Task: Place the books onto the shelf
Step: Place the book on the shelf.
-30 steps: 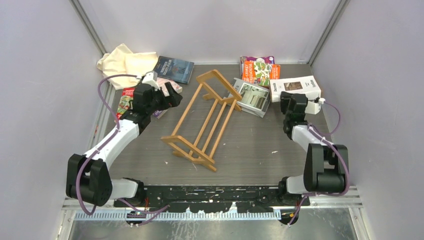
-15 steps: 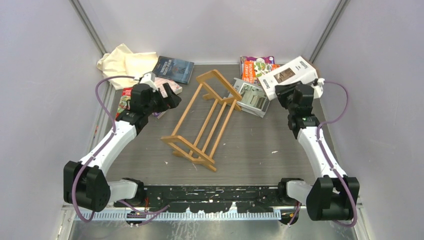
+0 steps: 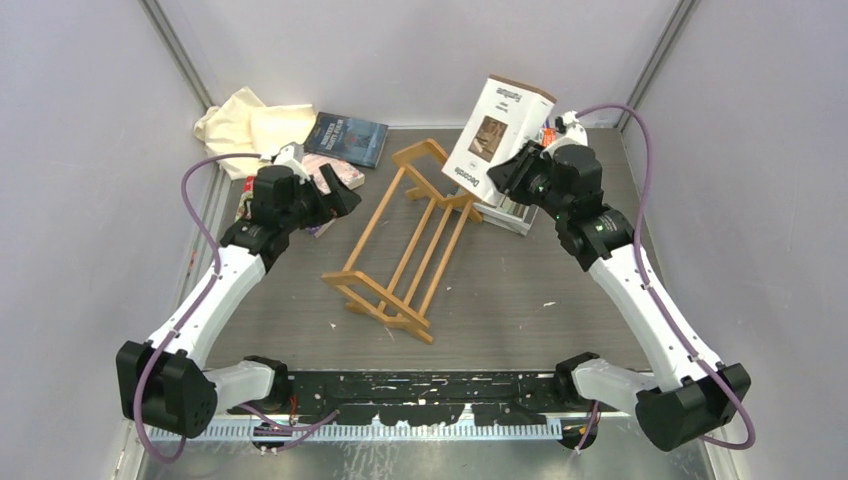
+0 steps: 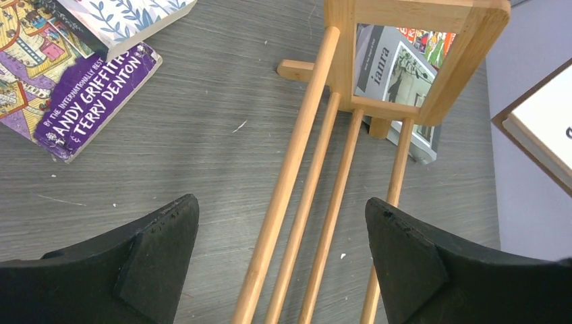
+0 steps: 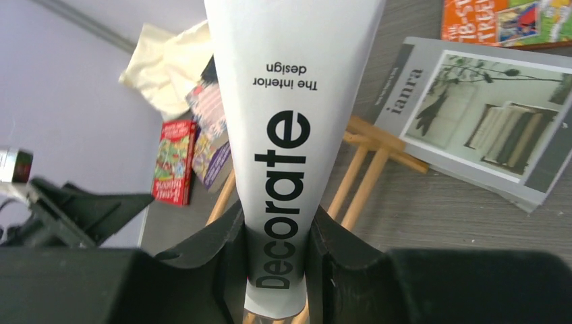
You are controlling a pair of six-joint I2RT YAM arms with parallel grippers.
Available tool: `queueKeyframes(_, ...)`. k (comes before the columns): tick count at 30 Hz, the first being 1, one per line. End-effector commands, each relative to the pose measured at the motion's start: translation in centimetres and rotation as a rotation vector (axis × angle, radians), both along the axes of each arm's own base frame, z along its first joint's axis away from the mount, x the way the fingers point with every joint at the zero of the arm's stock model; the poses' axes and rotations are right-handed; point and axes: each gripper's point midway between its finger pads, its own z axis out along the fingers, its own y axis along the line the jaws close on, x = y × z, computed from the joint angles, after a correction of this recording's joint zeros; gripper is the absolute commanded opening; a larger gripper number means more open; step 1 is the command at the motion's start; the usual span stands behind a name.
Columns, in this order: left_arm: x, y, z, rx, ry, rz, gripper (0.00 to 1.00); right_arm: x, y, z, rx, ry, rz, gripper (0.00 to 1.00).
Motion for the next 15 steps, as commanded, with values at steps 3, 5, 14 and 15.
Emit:
queueKeyframes(3, -0.6, -0.4, 4.4, -0.051, -0.059, -0.010, 0.93, -2.8, 4.1, 5.0, -0.116, -0.141, 0.191, 0.36)
queueKeyframes(5, -0.6, -0.4, 4.7, -0.059, -0.060, -0.005, 0.93, -3.5, 5.2, 5.1, -0.142, -0.147, 0.233, 0.36)
queueKeyframes(14, -0.5, -1.2, 4.4, -0.113, -0.030, -0.018, 0.93, -5.0, 9.8, 2.8, -0.359, -0.140, 0.373, 0.36)
queueKeyframes(15, -0.4, -1.4, 4.3, -0.117, -0.027, -0.023, 0.93, -5.1, 10.2, 2.4, -0.379, -0.139, 0.381, 0.36)
